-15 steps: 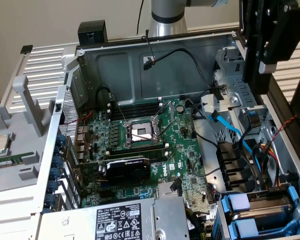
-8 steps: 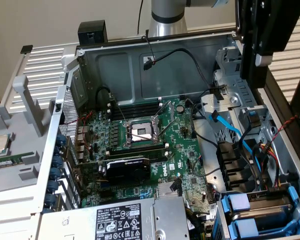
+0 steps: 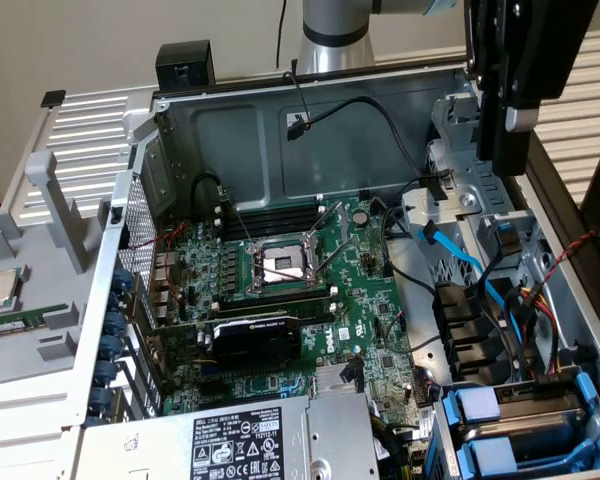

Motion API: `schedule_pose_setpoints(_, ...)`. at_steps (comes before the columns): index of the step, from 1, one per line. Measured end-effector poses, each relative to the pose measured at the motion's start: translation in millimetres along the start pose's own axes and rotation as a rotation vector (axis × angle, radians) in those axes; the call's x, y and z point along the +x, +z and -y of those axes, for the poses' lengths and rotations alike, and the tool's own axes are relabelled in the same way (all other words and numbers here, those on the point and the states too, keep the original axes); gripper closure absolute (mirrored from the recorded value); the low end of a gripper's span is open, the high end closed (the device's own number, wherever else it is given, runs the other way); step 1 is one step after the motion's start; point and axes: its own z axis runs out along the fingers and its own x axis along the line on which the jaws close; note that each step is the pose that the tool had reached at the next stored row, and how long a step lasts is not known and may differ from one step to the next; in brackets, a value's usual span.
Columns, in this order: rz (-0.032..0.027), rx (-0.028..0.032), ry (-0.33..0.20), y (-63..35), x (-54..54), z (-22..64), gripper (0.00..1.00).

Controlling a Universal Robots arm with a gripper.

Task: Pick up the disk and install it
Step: 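Insert the second disk wire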

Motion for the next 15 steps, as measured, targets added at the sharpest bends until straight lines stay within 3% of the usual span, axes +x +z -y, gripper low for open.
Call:
schedule_pose_setpoints(5, -0.0052, 0.0007, -0.001, 7.5, -5.4, 0.1, 0.63)
schedule_pose_setpoints(6, -0.0098, 0.0008, -0.001, 8.4, -6.1, 0.1, 0.63)
schedule_pose_setpoints(9, -0.0315, 0.0017, 0.0, 10.2, -9.0, -0.1, 0.63)
schedule_pose_setpoints(11, -0.0491, 0.0025, 0.001, 10.9, -10.6, -0.3, 0.63)
schedule_pose_setpoints(12, -0.0619, 0.0031, 0.001, 11.1, -11.1, -0.4, 0.63)
schedule_pose_setpoints(15, -0.1123, 0.0061, 0.0, 10.8, -13.0, -0.7, 0.63)
